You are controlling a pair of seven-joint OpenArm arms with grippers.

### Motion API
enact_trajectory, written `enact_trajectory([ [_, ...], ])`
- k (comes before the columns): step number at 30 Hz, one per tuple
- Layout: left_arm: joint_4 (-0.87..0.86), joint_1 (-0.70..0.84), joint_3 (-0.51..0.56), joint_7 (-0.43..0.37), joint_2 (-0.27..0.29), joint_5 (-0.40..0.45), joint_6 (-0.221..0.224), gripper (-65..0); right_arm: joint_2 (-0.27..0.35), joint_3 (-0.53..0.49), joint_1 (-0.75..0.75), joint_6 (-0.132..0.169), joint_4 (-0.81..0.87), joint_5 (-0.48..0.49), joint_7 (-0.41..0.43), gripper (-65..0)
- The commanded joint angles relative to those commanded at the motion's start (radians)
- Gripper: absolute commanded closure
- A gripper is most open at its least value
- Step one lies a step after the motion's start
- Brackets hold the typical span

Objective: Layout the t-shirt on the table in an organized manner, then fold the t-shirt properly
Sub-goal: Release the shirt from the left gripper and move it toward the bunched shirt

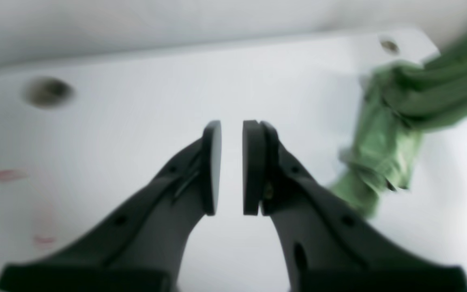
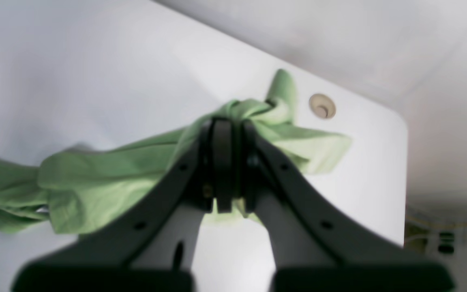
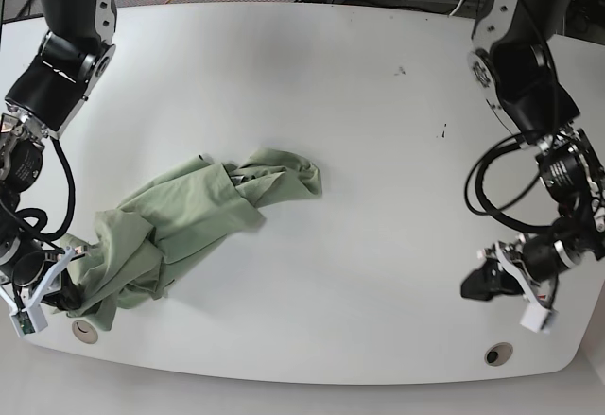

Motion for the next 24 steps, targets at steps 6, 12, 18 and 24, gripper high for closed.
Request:
enact_trajectory([
  [6,0.0,0.11,0.008,0.0,0.126,0.005,0.0,-14.0,0.006,0.003,-0.054,0.0,0.0,0.0,0.032,0.0],
  [12,-0.002,0.187,0.132,-0.03,0.18,0.018,0.008,-30.3,0.006,0.005,-0.078,0.0,0.003,0.0,0.032,0.0],
  [18,-0.006,0.244,0.256,-0.119,0.212,0.149,0.092,-38.2,0.006,0.005,-0.115,0.0,0.057,0.0,0.034,0.0],
  [24,-0.029,0.273,0.394,-0.209,0.213,0.215,0.13,-38.3,0.0,0.005,-0.141,0.0,0.098,0.0,0.034,0.0],
])
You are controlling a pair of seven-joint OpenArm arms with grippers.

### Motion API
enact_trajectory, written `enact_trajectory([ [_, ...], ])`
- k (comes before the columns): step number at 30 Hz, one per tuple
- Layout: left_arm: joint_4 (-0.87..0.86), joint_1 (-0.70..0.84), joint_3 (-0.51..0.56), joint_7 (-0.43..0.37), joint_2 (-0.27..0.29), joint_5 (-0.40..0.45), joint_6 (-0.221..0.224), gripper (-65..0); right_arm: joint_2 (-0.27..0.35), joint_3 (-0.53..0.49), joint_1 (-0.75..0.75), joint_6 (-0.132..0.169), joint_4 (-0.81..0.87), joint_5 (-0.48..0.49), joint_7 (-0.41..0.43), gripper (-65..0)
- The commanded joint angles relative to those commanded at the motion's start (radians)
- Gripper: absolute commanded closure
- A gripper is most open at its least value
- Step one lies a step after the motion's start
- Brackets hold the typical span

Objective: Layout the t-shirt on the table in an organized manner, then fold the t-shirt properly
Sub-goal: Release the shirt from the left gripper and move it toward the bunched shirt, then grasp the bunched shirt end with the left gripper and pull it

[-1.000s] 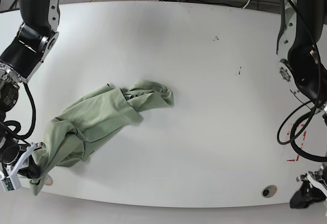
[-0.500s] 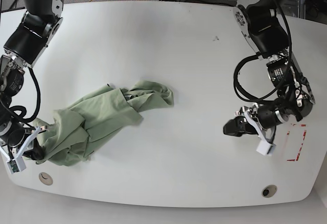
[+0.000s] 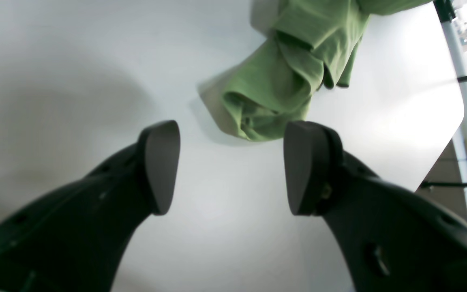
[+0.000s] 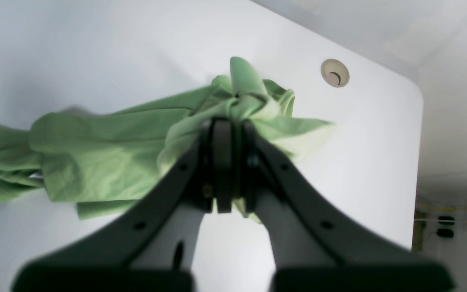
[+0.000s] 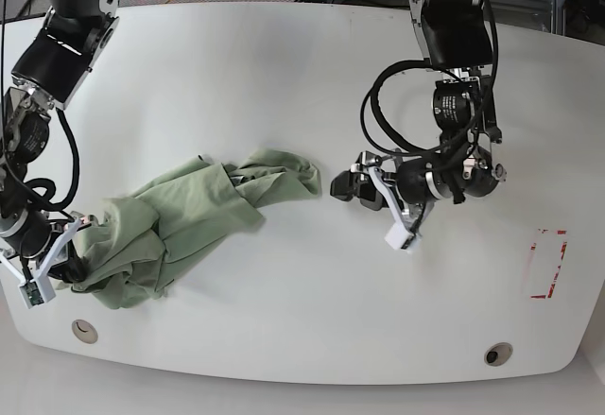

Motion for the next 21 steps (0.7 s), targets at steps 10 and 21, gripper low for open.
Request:
enact_trajectory([
  [10,-0.249,-0.009,0.048,-0.12,0.023,0.014,0.098,-38.3,-0.002,0.018,-0.031,0.0,0.002,0.002,0.0,0.0],
  [21,-0.397,-0.031,0.15,-0.247,0.035,0.011,0.115,-38.3,-0.02,0.055,-0.052,0.0,0.002,0.002,-0.005,0.0],
])
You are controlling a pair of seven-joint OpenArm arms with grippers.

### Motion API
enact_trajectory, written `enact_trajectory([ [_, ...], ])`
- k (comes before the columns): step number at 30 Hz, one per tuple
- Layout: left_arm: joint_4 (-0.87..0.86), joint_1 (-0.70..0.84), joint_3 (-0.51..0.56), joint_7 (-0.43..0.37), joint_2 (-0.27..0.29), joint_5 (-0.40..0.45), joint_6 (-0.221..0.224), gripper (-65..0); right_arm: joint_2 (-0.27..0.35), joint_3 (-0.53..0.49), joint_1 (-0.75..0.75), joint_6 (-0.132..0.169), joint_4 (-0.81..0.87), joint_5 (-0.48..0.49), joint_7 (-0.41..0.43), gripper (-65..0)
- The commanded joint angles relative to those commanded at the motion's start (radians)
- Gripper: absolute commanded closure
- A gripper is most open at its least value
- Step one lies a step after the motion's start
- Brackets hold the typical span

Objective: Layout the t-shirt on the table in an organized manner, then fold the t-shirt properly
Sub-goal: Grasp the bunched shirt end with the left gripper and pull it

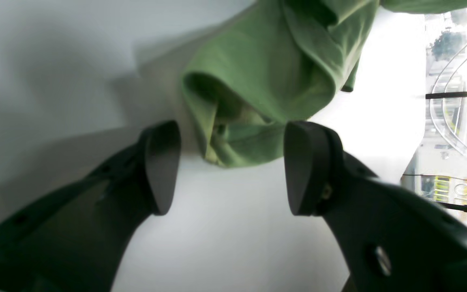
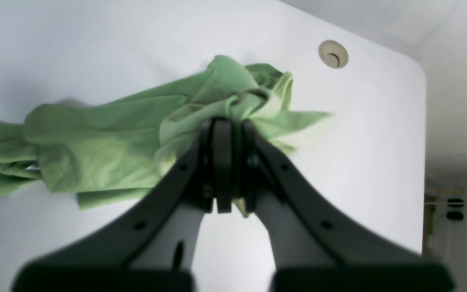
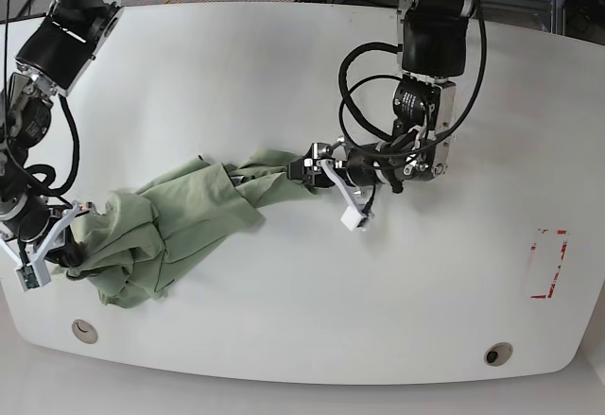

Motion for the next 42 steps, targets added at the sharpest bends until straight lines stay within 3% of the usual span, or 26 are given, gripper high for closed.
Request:
enact_trajectory([
  [9,-0.018,-0.002,0.037,-0.041,0.038,0.005,0.008,-37.8,-0.002,0.002,0.0,0.0,0.0,0.0,0.0,0.0],
  [17,-0.021,0.0,0.035,-0.133,0.041,0.0,0.141,-37.8,-0.002,0.002,0.0,0.0,0.0,0.0,0.0,0.0],
  [21,-0.026,0.0,0.037,-0.153,0.041,0.0,0.144,-37.6,-0.002,0.002,0.0,0.0,0.0,0.0,0.0,0.0],
  [23,-0.028,0.0,0.035,-0.155,0.041,-0.002,0.144,-34.9,-0.002,0.002,0.0,0.0,0.0,0.0,0.0,0.0],
  [28,-0.028,0.0,0.037,-0.19,0.041,-0.002,0.144,0.0,-0.002,0.002,0.0,0.0,0.0,0.0,-0.002,0.0],
  [42,-0.021,0.006,0.034,-0.196,0.041,-0.08,0.15,0.0,-0.002,0.002,0.0,0.0,0.002,0.0,-0.002,0.0],
])
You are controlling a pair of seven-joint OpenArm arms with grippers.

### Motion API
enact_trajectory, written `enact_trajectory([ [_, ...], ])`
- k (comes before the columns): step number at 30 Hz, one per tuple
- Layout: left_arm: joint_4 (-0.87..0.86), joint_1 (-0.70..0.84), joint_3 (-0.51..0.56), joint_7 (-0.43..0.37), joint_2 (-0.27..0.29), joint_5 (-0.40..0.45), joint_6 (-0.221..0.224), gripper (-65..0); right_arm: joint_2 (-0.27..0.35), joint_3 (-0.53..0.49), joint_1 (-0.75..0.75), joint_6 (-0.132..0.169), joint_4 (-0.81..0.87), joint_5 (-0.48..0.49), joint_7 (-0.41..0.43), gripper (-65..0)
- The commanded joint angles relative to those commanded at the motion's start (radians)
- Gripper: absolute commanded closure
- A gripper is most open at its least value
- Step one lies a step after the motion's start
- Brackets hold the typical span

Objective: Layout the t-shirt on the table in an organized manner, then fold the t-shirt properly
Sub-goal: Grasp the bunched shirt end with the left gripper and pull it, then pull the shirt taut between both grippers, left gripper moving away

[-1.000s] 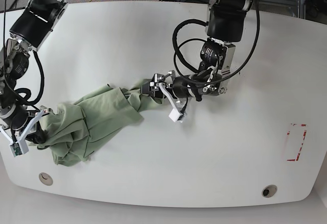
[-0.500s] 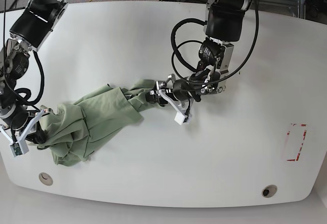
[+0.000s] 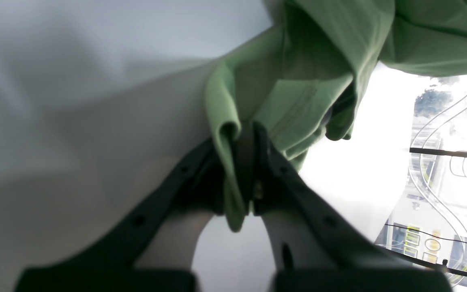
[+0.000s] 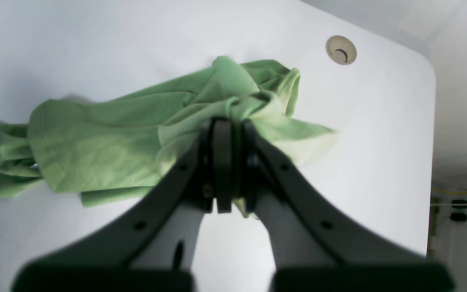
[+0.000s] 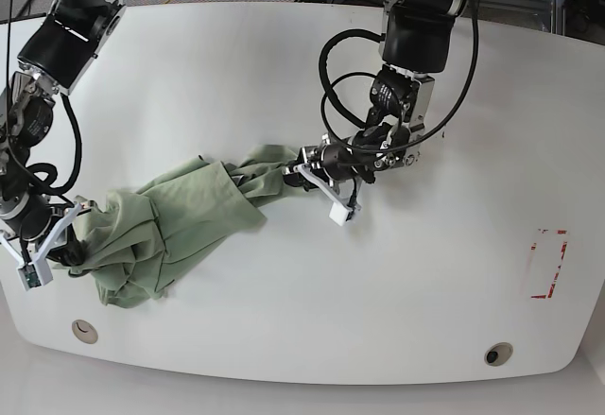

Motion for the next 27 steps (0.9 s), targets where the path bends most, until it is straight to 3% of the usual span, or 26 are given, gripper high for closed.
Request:
enact_trajectory([
  [3,0.002,0.0,-0.002,0.002,-0.003,0.0,0.0,0.0,0.0,0.0,0.0,0.0,0.0,0.0,0.0,0.0],
  [9,0.097,0.002,-0.046,0.009,-0.103,-0.048,0.0,0.0,0.0,0.002,-0.003,0.0,0.028,0.0,0.0,0.0],
  [16,0.178,-0.035,-0.126,0.109,-0.296,-0.141,-0.002,0.0,-0.006,0.002,-0.06,0.0,0.141,0.0,-0.031,0.0],
  [23,0.189,-0.054,-0.133,0.118,-0.521,-0.272,-0.005,0.0,-0.06,0.038,-0.153,0.0,0.232,0.002,-0.051,0.0],
  [27,0.189,-0.066,-0.133,0.117,-0.607,-0.322,-0.005,0.0,-0.089,0.068,-0.198,0.0,0.233,0.002,-0.066,0.0],
])
